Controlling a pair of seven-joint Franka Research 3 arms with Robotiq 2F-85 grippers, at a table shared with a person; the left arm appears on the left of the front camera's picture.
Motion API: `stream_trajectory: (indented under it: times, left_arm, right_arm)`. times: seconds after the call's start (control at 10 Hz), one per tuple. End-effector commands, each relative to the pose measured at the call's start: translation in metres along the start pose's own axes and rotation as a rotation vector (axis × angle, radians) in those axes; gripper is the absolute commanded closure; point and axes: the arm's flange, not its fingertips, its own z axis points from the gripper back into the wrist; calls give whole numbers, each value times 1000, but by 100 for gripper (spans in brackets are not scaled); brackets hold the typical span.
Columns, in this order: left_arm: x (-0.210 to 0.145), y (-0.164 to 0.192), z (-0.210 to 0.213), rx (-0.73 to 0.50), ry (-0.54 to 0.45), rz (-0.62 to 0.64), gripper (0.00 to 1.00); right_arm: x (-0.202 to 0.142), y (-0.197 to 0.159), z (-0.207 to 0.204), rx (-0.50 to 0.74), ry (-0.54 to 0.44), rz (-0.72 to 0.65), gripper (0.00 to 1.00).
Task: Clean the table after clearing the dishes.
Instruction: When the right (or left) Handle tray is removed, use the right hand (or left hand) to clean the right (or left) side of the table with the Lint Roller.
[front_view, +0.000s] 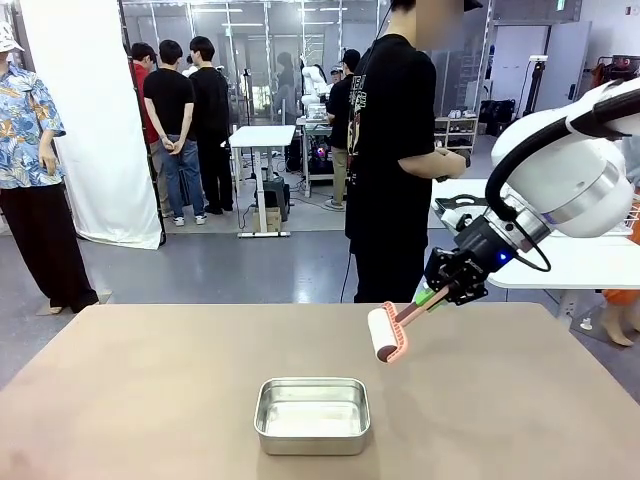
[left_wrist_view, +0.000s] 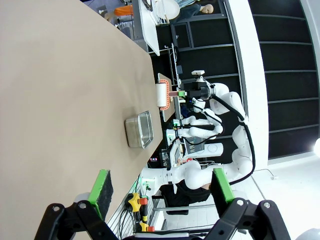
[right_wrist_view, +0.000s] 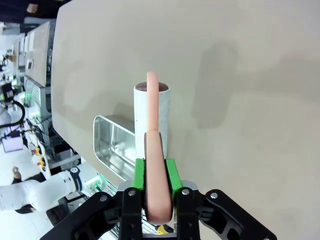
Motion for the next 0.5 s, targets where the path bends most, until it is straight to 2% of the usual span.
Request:
stream_trajectory:
  times: [0.0,0.4]
  left_arm:
    - [-3,-1,1,0,-6,1,0]
    - [-3,-1,1,0,-6,1,0]
  right_arm:
    - [18,-21,-8,63,-30,-59,79]
    - [37,-49,-35,16,-38,-114,79]
